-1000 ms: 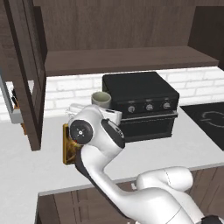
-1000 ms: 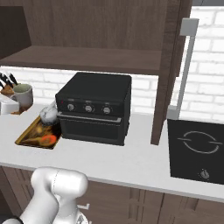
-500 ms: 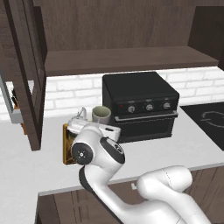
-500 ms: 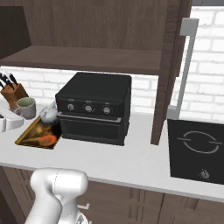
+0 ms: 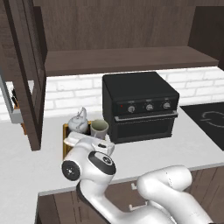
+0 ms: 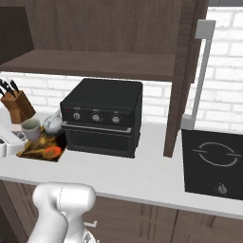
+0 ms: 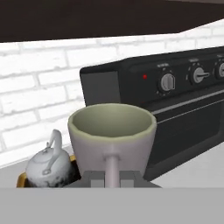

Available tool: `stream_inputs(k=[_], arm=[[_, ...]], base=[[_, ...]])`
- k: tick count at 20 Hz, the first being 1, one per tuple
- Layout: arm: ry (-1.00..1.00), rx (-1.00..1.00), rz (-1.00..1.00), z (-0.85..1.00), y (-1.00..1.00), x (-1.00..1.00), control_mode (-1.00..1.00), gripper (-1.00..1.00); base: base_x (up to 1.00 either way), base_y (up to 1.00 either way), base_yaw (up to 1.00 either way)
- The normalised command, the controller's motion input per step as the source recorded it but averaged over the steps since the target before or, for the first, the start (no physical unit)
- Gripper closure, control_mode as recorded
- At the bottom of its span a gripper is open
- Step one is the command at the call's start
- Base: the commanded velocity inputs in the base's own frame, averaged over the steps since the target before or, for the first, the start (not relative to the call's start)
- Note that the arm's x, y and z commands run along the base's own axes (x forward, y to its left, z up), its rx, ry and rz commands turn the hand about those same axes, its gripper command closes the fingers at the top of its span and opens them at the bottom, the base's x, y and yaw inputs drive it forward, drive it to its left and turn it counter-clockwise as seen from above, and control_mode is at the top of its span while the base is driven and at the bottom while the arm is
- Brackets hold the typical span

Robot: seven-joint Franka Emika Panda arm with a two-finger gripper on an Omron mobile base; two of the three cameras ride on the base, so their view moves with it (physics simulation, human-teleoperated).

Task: Pick the kettle from the counter and place it on the tray. Then pick the mug from the cabinet and place it on the tray. Then close the cabinet doors.

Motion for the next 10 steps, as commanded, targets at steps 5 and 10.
stream_inputs(k=[5, 10], arm=[[0.0, 0.0, -0.11, -0.49, 0.24, 0.2, -1.0, 1.0], [0.0, 0.0, -0.06, -0.38, 0.1, 0.31, -1.0, 1.0]], base=[[0.0, 0.0, 0.0], [0.0, 0.0, 0.0]])
